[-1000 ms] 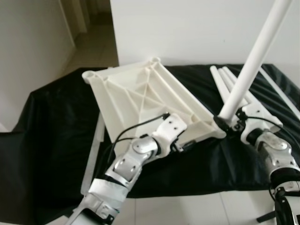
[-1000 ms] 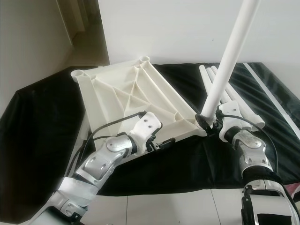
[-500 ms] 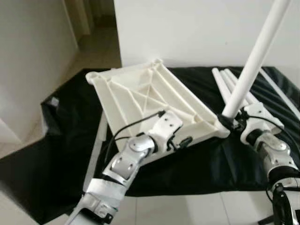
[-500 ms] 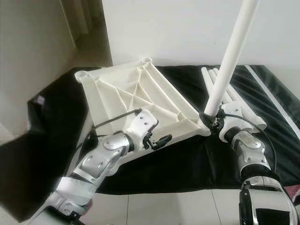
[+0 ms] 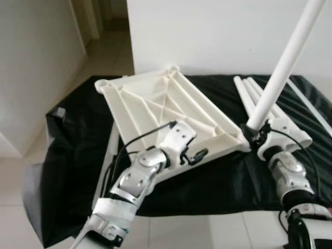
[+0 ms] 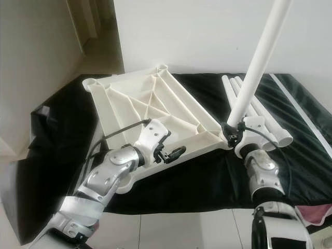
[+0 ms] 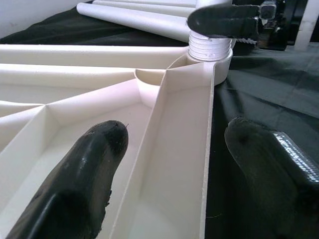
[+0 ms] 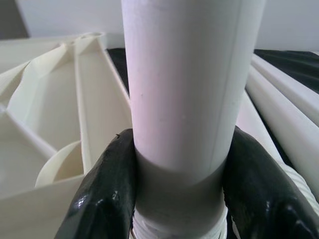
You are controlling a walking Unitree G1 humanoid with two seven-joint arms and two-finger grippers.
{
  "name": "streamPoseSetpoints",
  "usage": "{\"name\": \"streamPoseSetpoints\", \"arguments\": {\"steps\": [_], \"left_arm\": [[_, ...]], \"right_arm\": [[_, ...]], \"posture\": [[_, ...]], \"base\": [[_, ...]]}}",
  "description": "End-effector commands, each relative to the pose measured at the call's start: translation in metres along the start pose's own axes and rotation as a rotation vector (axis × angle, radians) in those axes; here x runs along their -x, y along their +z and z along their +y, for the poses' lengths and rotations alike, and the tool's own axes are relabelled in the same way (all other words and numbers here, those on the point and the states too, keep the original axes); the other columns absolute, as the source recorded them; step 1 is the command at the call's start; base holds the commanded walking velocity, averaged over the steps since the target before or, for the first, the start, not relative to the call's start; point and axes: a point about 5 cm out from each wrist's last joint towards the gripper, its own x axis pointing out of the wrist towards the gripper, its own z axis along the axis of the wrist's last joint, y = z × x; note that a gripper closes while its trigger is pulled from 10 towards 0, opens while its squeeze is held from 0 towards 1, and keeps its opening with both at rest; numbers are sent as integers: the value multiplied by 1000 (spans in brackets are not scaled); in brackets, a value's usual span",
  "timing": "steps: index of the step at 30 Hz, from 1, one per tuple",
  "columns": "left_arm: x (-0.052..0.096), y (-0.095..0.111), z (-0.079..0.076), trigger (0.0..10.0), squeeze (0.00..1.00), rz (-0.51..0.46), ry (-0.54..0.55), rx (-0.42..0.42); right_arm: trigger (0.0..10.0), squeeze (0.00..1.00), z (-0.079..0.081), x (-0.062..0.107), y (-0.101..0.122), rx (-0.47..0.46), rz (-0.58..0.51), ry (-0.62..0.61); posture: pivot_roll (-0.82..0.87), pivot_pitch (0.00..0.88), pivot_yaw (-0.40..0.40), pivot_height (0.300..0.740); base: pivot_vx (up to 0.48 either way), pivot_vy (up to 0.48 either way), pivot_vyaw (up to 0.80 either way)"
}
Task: Building children table
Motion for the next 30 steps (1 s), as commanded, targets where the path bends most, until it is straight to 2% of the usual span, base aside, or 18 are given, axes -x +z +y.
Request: {"name": "streamPoseSetpoints", "arguments": {"steps": [1,2,4,5,7,8,9,10,11,13,15,20,25,30], "left_arm": [[3,-5,8,10000,0,12,28,-2],[3,-5,8,10000,0,12,28,-2],[5,-7,14,10000,0,20,30,-36],[5,-7,17,10000,0,22,37,-47],[6,-8,18,10000,0,22,42,-54],[7,-8,22,10000,0,27,52,-64],[7,-8,22,10000,0,27,52,-64],[8,-9,27,10000,0,32,65,-76],[8,-9,27,10000,0,32,65,-76],[11,-10,38,10000,0,41,96,-88],[14,-8,45,10000,0,40,119,-91],[18,-9,48,10000,0,30,107,-87],[21,-10,49,10000,0,20,88,-89],[27,-12,39,10000,0,-3,-4,-92]], "right_arm": [[10000,0,15,11,-22,-63,78,-130],[10000,0,15,11,-22,-63,78,-130],[10000,0,31,16,-17,-84,34,-235],[10000,0,34,18,-17,-88,28,-269],[10000,0,35,19,-16,-91,24,-290],[10000,0,42,22,-16,-104,19,-311],[10000,0,42,22,-16,-104,19,-311],[10000,0,51,26,-15,-117,3,-328],[10000,0,51,26,-15,-117,3,-328],[10000,0,66,36,-13,-153,-15,-369],[10000,0,75,48,-12,-176,-20,-413],[10000,0,89,61,-9,-173,-13,-417],[10000,0,96,66,-7,-164,2,-406],[10000,0,80,67,-1,-143,-44,-412]], "posture": [[22,0,-13,740],[22,0,-13,740],[19,0,-18,740],[18,0,-19,740],[18,0,-19,740],[16,0,-25,740],[16,0,-25,740],[13,0,-27,740],[13,0,-27,740],[14,0,-32,740],[11,0,-33,740],[5,0,-28,740],[1,0,-23,740],[5,0,-15,740]], "base": [[0,0,0],[0,0,0],[0,0,0],[0,0,0],[0,0,0],[0,0,0],[0,0,0],[0,0,0],[0,0,0],[0,0,0],[0,0,0],[0,0,0],[0,0,0],[0,0,0]]}}
